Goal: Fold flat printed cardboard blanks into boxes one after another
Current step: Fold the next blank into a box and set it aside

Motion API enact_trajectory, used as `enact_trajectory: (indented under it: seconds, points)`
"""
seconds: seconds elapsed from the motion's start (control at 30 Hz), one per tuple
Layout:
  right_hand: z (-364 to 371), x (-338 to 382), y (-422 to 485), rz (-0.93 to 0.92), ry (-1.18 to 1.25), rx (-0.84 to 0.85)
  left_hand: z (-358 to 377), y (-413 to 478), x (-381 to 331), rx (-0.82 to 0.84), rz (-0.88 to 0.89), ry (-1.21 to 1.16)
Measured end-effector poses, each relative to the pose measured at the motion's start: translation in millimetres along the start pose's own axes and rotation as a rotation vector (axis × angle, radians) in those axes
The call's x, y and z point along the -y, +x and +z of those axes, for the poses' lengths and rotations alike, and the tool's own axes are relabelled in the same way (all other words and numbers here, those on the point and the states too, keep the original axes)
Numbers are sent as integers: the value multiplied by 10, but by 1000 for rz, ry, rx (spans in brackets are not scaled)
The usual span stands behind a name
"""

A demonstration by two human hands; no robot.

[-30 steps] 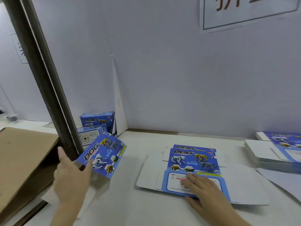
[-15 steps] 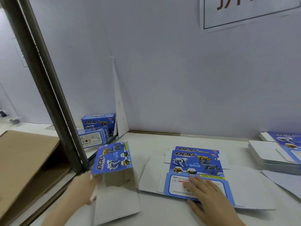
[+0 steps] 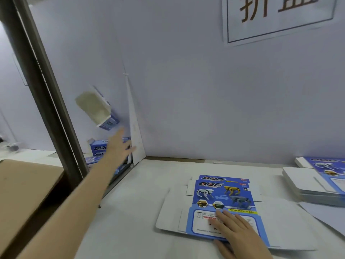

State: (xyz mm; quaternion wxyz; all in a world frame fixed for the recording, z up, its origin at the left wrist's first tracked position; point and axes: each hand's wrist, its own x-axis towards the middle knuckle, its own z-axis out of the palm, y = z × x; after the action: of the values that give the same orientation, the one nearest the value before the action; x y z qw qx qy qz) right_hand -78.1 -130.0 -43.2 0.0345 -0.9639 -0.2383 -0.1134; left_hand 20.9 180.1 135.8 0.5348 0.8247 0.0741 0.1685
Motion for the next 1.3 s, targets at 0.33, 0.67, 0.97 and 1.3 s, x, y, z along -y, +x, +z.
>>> enact_trajectory:
  seconds: [0.33, 0.67, 0.97, 1.3]
  points:
    - [74, -60, -29, 66, 277, -169, 1547, -1072, 828, 1044, 476, 836]
    - [-197, -126, -13, 208, 274, -25, 1549, -1284, 1002, 754, 824, 1141]
    - [-989, -525, -147, 219, 133, -832, 1438, -1193, 463, 482, 833, 849]
    - [-1498, -697, -95, 500, 684, -1090, 1258, -884, -382, 282, 875, 673]
